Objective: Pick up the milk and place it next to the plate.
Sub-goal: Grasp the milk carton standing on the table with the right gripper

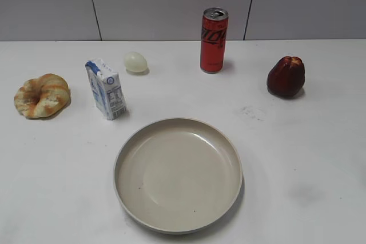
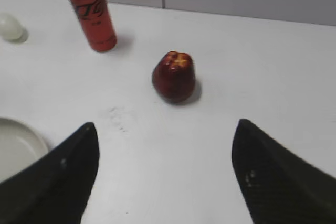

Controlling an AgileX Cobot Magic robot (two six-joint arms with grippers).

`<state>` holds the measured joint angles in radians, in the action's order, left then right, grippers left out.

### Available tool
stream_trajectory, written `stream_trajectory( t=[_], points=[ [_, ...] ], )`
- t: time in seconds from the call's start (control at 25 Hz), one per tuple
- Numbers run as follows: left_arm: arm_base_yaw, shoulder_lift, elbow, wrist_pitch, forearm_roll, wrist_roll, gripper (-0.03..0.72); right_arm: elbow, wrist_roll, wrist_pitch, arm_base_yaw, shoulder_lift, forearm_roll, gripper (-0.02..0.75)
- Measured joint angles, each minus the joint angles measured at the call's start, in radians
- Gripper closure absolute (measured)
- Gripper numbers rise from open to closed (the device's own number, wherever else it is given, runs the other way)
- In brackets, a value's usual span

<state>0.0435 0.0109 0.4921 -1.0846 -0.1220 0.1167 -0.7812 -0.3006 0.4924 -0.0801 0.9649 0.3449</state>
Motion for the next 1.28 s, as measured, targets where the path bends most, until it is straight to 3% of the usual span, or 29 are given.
stream_trajectory(
  t=[0.16,0.44,0.6,0.76,0.96,1.28],
  points=[
    [0.0,0.0,0.0,0.0,0.0,0.0,0.452,-0.183,0.028,0.074,-0.155,0.233,-0.009,0.144],
    [0.0,0.0,0.0,0.0,0.0,0.0,0.452,-0.573,0.187,0.192,-0.477,0.627,-0.15,0.145],
    [0.0,0.0,0.0,0.0,0.0,0.0,0.452,-0.837,0.206,0.274,-0.592,0.854,-0.163,0.127],
    [0.0,0.0,0.0,0.0,0.0,0.0,0.452,-1.062,0.209,0.352,-0.668,1.036,-0.177,0.071],
    [0.0,0.0,0.0,0.0,0.0,0.0,0.452,-1.271,0.249,0.378,-0.713,1.224,-0.2,0.061],
    [0.0,0.0,0.0,0.0,0.0,0.0,0.452,-1.346,0.301,0.258,-0.718,1.39,-0.223,0.066]
  ],
)
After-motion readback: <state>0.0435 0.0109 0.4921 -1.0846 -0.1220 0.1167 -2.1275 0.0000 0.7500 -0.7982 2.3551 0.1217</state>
